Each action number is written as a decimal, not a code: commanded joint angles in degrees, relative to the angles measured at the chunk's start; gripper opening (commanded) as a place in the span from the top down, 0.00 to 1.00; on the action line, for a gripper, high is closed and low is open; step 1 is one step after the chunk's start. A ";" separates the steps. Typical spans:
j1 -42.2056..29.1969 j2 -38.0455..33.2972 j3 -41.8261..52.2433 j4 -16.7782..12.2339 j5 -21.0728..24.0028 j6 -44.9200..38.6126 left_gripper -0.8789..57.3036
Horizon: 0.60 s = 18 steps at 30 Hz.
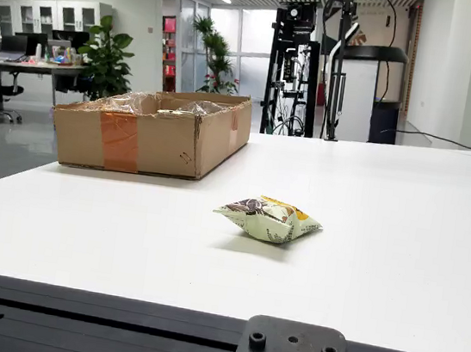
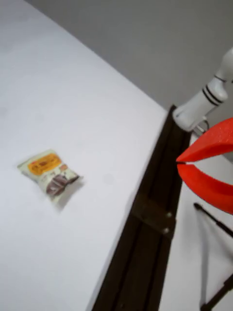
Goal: Grasp a snack and put it in the bin.
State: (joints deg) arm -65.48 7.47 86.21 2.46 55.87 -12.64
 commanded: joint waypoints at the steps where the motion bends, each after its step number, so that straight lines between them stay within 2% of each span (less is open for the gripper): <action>1: 0.42 0.00 0.00 0.02 -0.54 -3.05 0.92; 11: 1.59 0.60 -0.01 0.21 -4.38 -14.56 0.67; 18: 2.34 4.93 -1.49 0.10 -7.08 -22.43 0.51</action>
State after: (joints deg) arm -63.11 10.42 85.82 2.58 49.22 -33.09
